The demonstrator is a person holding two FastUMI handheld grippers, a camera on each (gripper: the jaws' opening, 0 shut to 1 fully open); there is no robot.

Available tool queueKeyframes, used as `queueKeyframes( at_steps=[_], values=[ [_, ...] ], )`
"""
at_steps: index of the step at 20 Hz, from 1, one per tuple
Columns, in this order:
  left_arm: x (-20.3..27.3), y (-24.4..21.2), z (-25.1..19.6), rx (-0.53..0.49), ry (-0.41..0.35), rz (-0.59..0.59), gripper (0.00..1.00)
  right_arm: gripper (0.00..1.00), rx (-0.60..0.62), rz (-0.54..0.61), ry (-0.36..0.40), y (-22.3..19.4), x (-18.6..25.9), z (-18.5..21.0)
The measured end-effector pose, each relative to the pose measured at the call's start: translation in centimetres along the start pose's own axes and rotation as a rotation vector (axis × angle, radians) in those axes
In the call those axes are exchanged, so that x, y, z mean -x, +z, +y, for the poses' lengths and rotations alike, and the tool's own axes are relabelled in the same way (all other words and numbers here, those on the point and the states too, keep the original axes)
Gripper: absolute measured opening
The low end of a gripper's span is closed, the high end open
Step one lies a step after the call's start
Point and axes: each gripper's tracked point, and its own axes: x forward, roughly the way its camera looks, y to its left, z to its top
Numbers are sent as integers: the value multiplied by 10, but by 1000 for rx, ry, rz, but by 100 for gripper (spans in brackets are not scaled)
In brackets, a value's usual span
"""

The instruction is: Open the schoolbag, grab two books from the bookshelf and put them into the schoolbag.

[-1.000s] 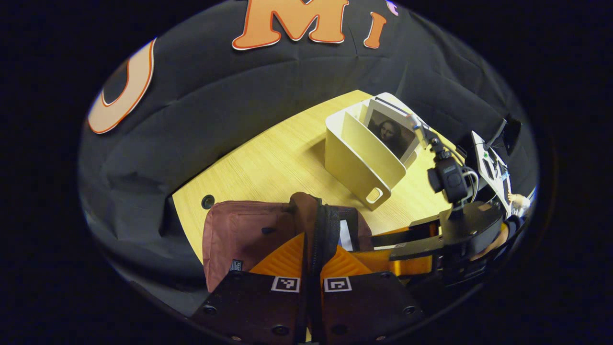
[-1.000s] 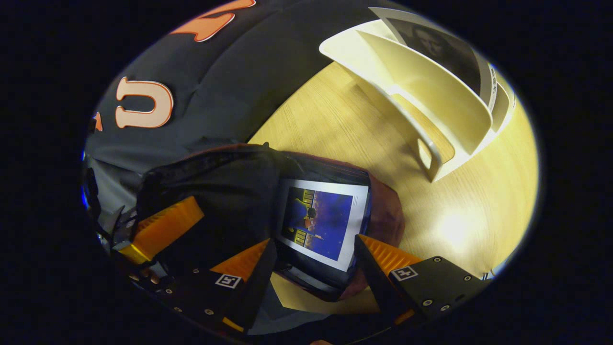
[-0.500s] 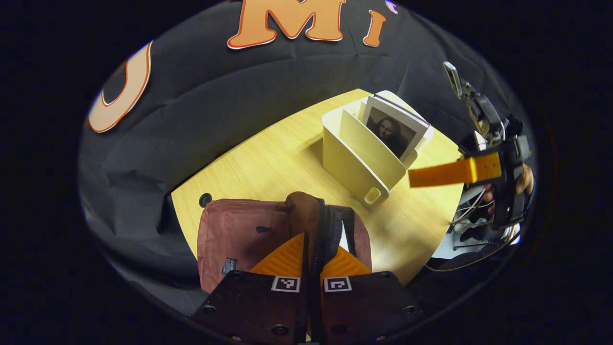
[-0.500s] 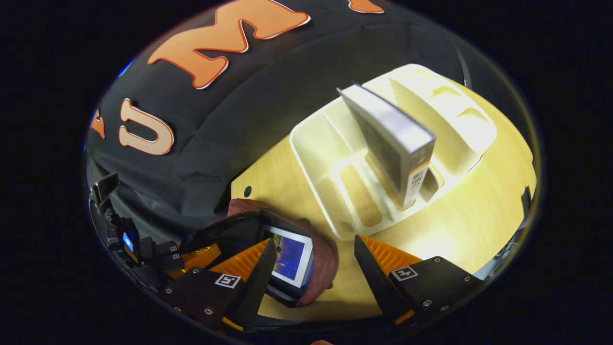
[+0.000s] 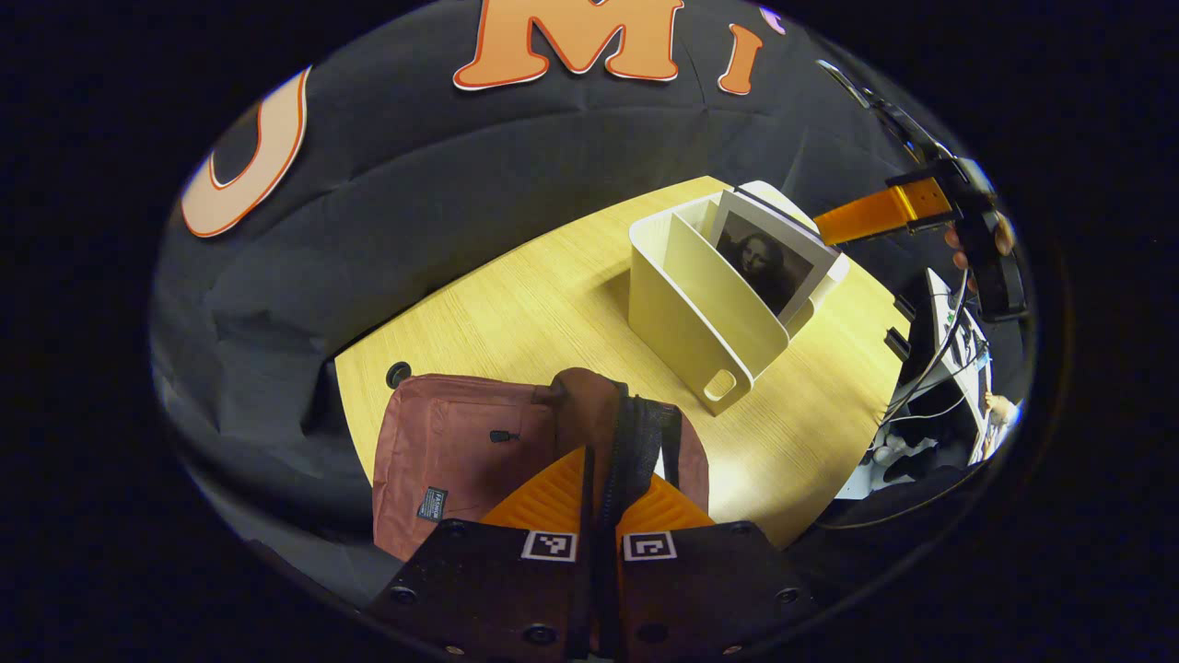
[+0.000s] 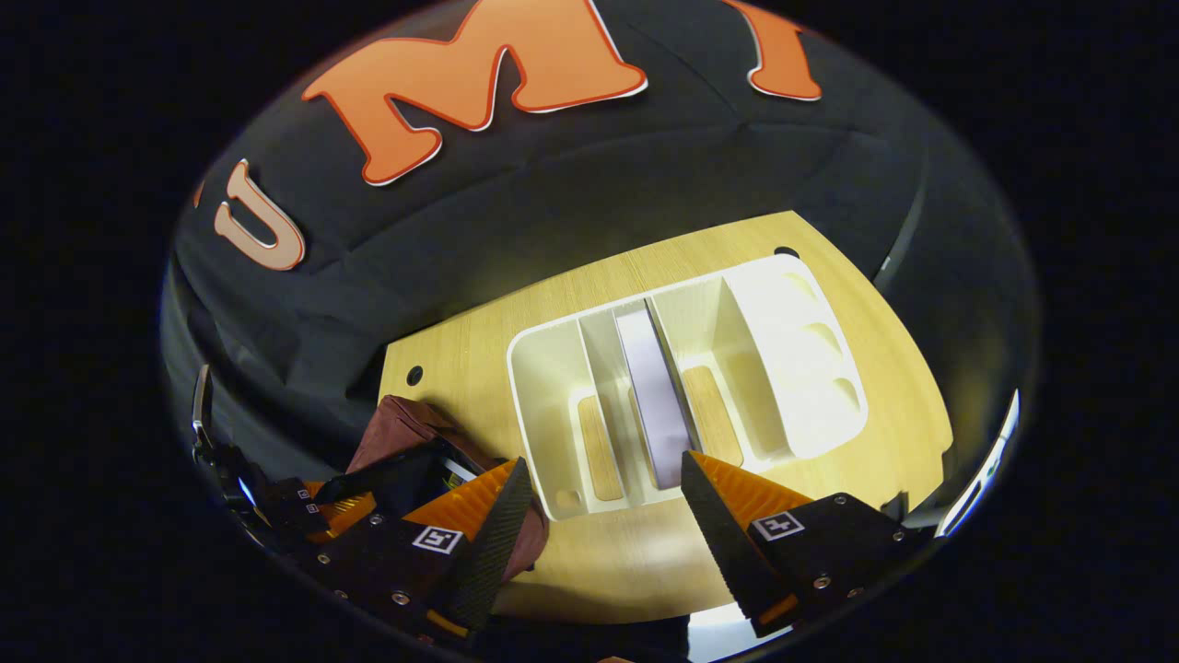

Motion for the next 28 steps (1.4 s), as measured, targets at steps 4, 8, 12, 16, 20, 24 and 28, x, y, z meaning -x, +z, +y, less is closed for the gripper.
queueKeyframes(
  at_steps=[4, 8, 12, 16, 20, 24, 28],
  values=[
    [-5, 1, 0, 16, 7, 11, 5, 98, 53, 92, -55, 12, -31, -16],
    [-11, 4, 1, 22, 7, 30, 5, 98, 109, 200, -100, 5, -57, -28],
    [-19, 2, 3, 38, 6, 49, 5, 96, 119, 279, -131, 1, -76, -35],
    [-23, 2, 4, 53, 4, 61, 4, 90, 143, 333, -162, -6, -99, -43],
    [-27, 1, 5, 60, 7, 67, 4, 74, 170, 380, -221, -15, -115, -56],
    [-27, -1, 7, 74, 13, 70, 4, 61, 134, 407, -238, -19, -120, -62],
    [-29, -1, 2, 70, -10, 60, 4, 48, 115, 372, -237, -15, -114, -62]
  ],
)
